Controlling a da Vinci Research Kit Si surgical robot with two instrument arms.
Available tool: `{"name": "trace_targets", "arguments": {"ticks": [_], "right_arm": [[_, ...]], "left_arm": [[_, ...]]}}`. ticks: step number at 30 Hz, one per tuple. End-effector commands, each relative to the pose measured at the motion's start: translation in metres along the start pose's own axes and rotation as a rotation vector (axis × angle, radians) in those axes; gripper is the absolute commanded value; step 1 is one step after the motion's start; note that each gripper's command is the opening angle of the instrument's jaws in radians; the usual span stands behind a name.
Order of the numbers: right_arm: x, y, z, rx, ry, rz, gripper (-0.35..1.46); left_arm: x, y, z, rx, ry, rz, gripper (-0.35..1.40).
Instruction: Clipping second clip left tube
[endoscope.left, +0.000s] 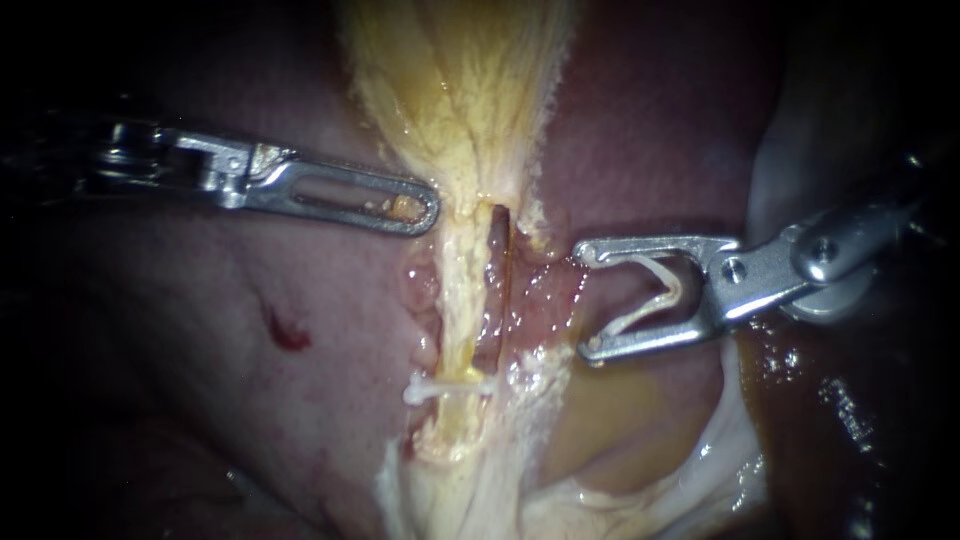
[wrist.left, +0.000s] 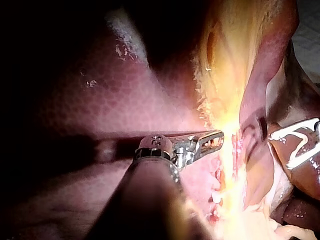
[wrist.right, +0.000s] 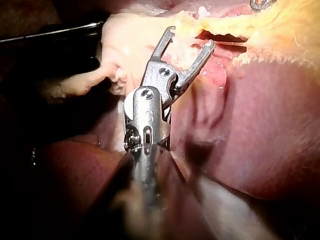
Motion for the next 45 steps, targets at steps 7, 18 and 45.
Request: {"name": "trace_targets", "arguments": {"ticks": [7, 18, 45], "right_arm": [[0.0000, 0.0000, -0.0001, 0.000, 0.000, 0.000, 0.50], [0.0000, -0.0001, -0.0001, 0.001, 0.000, 0.000, 0.50], [-0.0006, -0.0010, 0.0026, 0.015, 0.007, -0.012, 0.50]], "left_arm": [[-0.0001, 0.0000, -0.0003, 0.001, 0.001, 0.000, -0.35], [-0.0016, -0.0023, -0.0041, 0.006, 0.012, -0.019, -0.35], [-0.0034, -0.0049, -0.0093, 0.027, -0.032, -0.037, -0.35]]}}
